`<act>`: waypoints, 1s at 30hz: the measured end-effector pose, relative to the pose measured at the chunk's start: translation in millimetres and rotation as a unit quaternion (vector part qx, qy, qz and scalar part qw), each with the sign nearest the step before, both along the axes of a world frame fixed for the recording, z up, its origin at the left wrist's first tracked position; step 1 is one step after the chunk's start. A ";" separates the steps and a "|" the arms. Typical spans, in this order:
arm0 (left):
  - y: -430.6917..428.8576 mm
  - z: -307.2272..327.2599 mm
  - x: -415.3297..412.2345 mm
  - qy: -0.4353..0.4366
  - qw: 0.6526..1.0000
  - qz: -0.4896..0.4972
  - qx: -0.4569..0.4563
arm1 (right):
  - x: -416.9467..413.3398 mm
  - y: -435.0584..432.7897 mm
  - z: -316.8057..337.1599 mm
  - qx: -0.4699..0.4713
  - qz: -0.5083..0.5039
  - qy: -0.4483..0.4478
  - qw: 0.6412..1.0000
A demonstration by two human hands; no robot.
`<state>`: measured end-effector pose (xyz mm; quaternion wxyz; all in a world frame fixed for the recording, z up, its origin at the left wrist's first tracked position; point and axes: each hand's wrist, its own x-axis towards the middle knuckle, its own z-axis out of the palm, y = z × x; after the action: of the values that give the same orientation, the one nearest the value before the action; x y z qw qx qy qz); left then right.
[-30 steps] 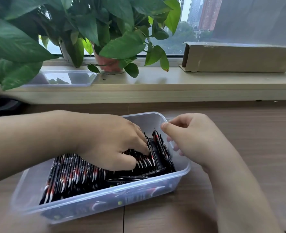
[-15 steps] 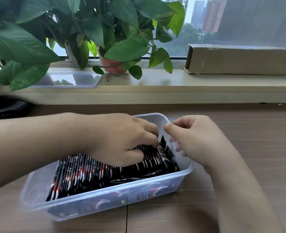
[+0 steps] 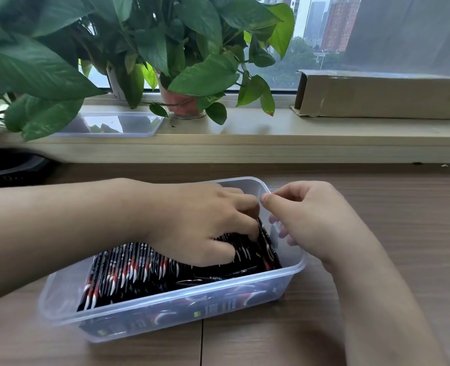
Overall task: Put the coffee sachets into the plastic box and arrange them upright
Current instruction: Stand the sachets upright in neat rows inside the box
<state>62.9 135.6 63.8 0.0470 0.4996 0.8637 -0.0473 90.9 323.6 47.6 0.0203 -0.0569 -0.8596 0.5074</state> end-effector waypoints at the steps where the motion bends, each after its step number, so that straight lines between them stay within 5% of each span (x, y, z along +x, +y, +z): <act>1: 1.9 -0.1 -0.2 -0.007 1.000 0.002 -0.008 | -0.2 0.0 -0.2 0.001 0.000 0.000 1.000; 14: 6.4 1.8 -6.0 0.012 0.996 0.002 -0.093 | 0.2 -0.3 0.2 -0.003 -0.002 0.007 1.000; 30: 2.7 -0.9 -8.8 -0.073 0.996 0.004 -0.049 | -0.8 -1.4 -0.9 -0.008 -0.003 0.010 1.000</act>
<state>54.1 138.4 62.9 0.1348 0.4951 0.8567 -0.0524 90.0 322.2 46.7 0.0293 -0.0544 -0.8553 0.5144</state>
